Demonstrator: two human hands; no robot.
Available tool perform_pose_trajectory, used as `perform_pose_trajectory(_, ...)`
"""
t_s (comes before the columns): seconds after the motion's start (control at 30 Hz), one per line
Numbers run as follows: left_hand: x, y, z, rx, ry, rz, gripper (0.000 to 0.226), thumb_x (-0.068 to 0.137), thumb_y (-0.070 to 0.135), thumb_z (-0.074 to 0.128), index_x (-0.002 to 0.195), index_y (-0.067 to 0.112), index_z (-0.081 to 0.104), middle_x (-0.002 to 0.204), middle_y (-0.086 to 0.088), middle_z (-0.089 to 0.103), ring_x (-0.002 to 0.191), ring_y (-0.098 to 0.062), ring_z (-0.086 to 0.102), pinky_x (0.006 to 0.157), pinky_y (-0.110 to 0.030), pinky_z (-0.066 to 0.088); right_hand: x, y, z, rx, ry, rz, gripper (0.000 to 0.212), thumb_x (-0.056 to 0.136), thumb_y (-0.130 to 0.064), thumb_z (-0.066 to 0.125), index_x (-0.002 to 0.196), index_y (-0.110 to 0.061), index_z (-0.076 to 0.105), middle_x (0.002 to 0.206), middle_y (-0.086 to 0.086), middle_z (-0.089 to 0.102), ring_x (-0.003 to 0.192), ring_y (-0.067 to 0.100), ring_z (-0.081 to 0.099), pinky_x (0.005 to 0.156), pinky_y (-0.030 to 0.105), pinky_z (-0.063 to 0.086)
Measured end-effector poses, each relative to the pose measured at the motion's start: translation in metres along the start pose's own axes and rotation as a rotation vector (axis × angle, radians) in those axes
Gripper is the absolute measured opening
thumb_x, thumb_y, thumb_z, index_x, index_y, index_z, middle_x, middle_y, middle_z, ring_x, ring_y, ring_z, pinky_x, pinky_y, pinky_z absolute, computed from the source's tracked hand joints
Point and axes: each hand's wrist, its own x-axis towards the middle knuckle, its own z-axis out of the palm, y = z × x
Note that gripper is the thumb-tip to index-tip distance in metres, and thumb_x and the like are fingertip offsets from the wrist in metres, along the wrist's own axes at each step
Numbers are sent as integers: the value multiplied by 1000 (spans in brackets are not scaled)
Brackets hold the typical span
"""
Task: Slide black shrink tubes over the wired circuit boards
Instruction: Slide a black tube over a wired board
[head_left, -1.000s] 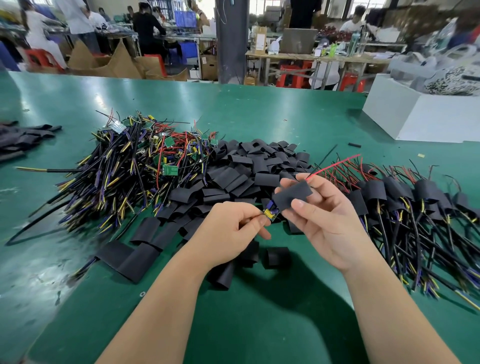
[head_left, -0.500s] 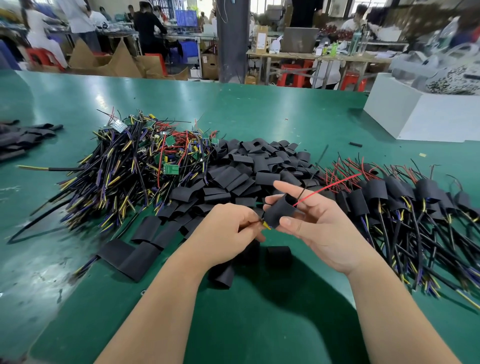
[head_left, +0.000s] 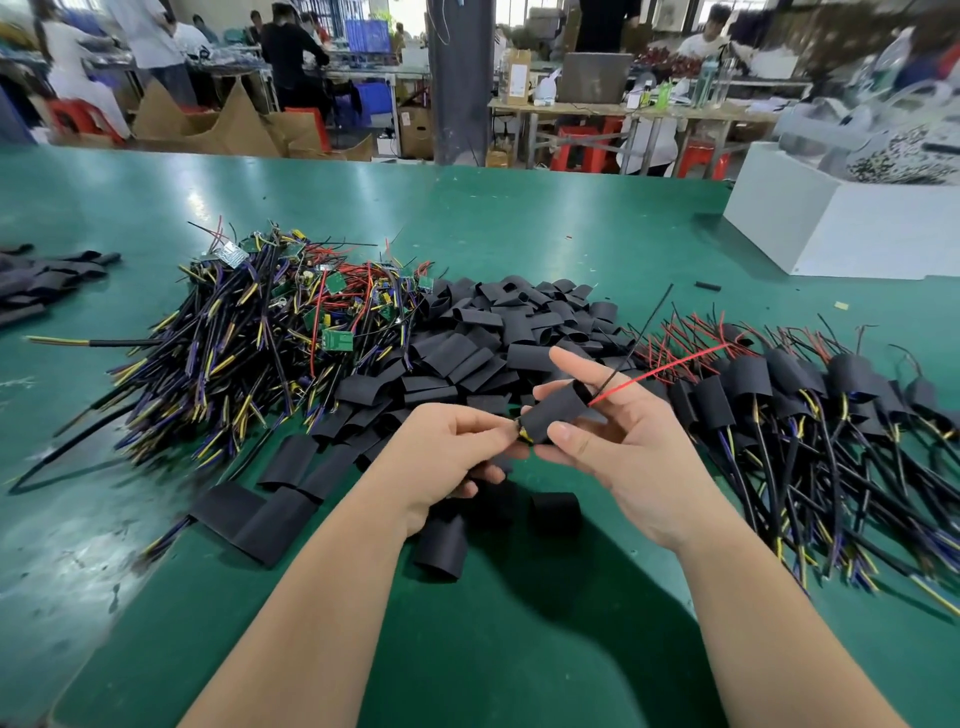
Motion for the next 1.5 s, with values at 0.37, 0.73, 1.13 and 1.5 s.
perform_pose_trajectory(0.37,-3,9,-1,-369,15,-229,10,91,9,59,89,16,67,60,4,66,49,-5,62,40,-16,44,2,4,11,107,74,27,49,74,13,66,108,-22,67,100,3,72,87,26,65,75,34,57)
perform_pose_trajectory(0.73,1,2,7,-154,178,278,19,84,-3,67,82,15,72,68,2,72,59,-6,65,54,-15,50,7,3,12,352,301,126,33,70,-2,68,102,-8,64,85,9,71,78,21,71,65,28,57)
perform_pose_trajectory(1.13,-2,-1,9,228,298,672,27,77,0,76,91,23,73,83,11,73,79,-4,69,75,-15,52,10,3,10,527,374,285,21,70,-11,72,89,-6,65,86,12,74,75,20,73,64,24,57)
perform_pose_trajectory(1.5,-2,0,8,738,326,924,15,78,3,75,93,6,76,91,-4,72,85,-17,67,77,-33,54,8,2,10,522,415,337,23,63,-9,77,84,-1,72,89,18,74,81,29,73,62,23,57)
